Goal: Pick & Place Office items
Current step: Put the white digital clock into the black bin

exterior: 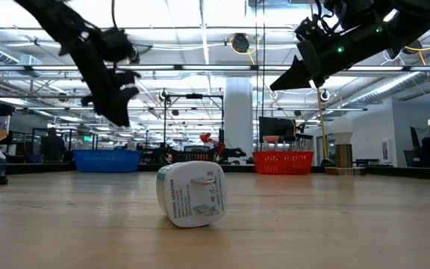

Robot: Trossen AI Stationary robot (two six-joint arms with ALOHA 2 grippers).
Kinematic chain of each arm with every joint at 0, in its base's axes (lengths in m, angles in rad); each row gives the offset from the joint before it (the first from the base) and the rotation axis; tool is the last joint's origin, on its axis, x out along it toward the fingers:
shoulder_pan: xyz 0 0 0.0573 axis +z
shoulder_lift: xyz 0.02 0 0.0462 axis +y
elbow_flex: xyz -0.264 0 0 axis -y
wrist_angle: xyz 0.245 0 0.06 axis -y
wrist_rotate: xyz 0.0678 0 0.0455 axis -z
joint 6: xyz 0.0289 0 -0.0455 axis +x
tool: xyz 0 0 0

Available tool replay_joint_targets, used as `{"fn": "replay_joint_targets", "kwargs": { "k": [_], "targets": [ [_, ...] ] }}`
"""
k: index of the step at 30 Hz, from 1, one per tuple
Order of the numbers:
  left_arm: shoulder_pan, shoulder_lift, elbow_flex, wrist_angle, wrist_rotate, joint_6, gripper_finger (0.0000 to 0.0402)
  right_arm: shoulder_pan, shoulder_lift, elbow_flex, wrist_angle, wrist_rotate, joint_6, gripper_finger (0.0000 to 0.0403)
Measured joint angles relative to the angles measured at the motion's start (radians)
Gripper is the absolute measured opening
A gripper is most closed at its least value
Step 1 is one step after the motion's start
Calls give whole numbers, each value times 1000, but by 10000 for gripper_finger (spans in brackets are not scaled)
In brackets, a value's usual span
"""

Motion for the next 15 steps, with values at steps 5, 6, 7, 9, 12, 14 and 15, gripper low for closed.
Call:
{"fn": "replay_joint_targets", "kwargs": {
  "k": [5, 6, 7, 9, 12, 14, 15],
  "targets": [
    [-128, -138, -28, 0, 10, 51, 55, 0, 0, 0, 0, 0, 1, 0],
    [-159, -160, -37, -1, 15, 71, 38, 0, 0, 0, 0, 0, 6, 0],
    [-189, -179, -46, -2, 24, 90, 22, 0, 0, 0, 0, 0, 11, 0],
    [-250, -207, -65, -1, 30, 116, 7, 0, 0, 0, 0, 0, 14, 0],
    [-337, -228, -91, -7, 29, 127, 16, 0, 0, 0, 5, 0, 16, 0],
    [-396, -232, -105, -7, 28, 129, 19, 0, 0, 0, 7, 0, 17, 0],
    [-426, -232, -110, -6, 28, 131, 19, 0, 0, 0, 7, 0, 17, 0]
  ]
}}
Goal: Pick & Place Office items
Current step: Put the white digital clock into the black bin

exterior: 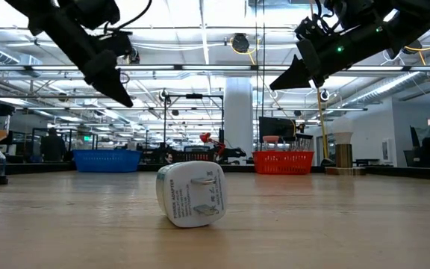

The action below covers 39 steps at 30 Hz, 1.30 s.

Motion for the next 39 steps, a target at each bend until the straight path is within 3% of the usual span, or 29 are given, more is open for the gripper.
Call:
{"fn": "replay_joint_targets", "kwargs": {
  "k": [5, 8, 11, 13, 15, 23, 30, 39],
  "targets": [
    [-159, 19, -11, 26, 0, 29, 4, 0, 0, 0, 2, 0, 26, 0],
    [-233, 39, -12, 72, 0, -40, 7, 0, 31, -2, 70, -8, 73, 0],
    [-319, 61, -12, 80, -34, -73, 14, 0, 78, -42, 194, -174, 101, 0],
    [-390, 78, -12, 79, -126, -79, 15, 7, 123, -86, 308, -321, 109, 0],
    [-452, 90, -12, 78, -218, -88, 16, 26, 160, -127, 402, -366, 128, 0],
    [-682, 90, -6, 64, -244, -230, 16, 128, 229, -188, 465, -229, 99, 0],
    [-886, 109, 54, -11, -349, -433, 17, 195, 241, -188, 555, -227, 74, 0],
    [-1118, 258, 197, -257, -308, -704, 17, 212, 241, -188, 558, -227, 71, 0]
  ]
}}
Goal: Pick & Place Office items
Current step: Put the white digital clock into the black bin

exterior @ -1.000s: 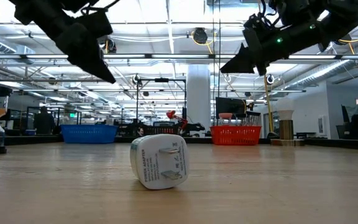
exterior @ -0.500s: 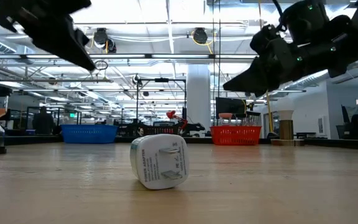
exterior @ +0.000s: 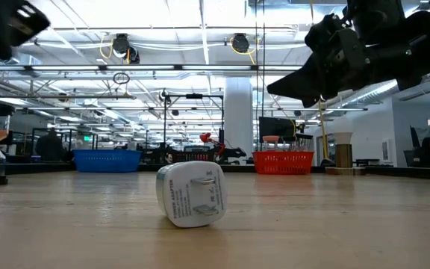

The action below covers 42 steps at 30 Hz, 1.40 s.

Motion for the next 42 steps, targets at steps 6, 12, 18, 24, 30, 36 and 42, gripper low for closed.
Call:
{"fn": "replay_joint_targets", "kwargs": {
  "k": [6, 12, 18, 24, 30, 36, 42],
  "targets": [
    [-113, 180, 159, -180, 78, -136, 22, 0, 0, 0, -6, 0, 0, 0],
    [-179, 338, 282, -363, 180, -277, 76, 0, 0, 0, -22, 0, 0, 0],
    [-228, 446, 328, -458, 309, -316, 167, 0, 0, 0, -30, 0, 0, 0],
    [-260, 526, 326, -482, 395, -246, 254, 0, 0, 0, -33, -3, 0, 0],
    [-273, 589, 326, -485, 410, -62, 304, 0, 0, 0, -35, -3, 0, 0],
    [-272, 630, 325, -500, 352, 84, 312, 0, 0, 0, -35, -3, 0, 0],
    [-253, 642, 327, -494, 360, 100, 275, 0, 0, 0, -38, -3, 0, 0]
  ]
}}
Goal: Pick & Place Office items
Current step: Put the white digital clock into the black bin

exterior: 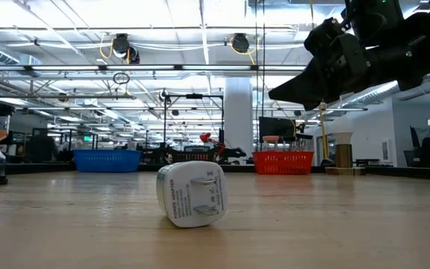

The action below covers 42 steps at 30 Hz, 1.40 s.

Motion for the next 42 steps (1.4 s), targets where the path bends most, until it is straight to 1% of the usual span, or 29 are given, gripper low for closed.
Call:
{"fn": "replay_joint_targets", "kwargs": {
  "k": [7, 13, 16, 21, 23, 25, 27, 29, 33, 36, 39, 42],
  "targets": [
    [35, 3, -2, 40, -21, -54, 185, 0, 0, 0, -8, 0, 0, 0],
    [94, -9, -2, 58, -42, -118, 114, 0, 0, 0, -8, 0, 0, 0],
    [125, -37, 12, 89, -90, -118, 85, 0, 0, 0, -8, 0, 0, 0],
    [190, -118, 25, 157, -244, -94, 35, 0, 0, 0, -8, 0, 0, 0],
    [220, -140, 25, 186, -263, -74, 16, 0, 0, 0, -12, 0, 0, 0],
    [244, -148, 25, 210, -260, -43, 5, 0, 0, 0, -14, 0, 0, 0],
    [261, -148, 25, 215, -258, -17, 7, 0, 0, 0, -17, 0, 0, 0],
    [278, -143, 25, 215, -259, -21, 17, 0, 0, 0, -20, 0, 0, 0],
    [320, -125, 25, 217, -255, -119, 54, 0, 0, 0, -20, 0, 0, 0],
    [352, -124, 25, 220, -205, -227, 100, 0, 0, 0, -20, 0, 0, 0],
    [373, -124, 25, 222, -151, -314, 158, 0, 0, 0, -20, -1, 0, 0],
    [376, -124, 20, 232, -149, -357, 215, 0, 0, 0, -20, -1, 0, 0]
  ]
}}
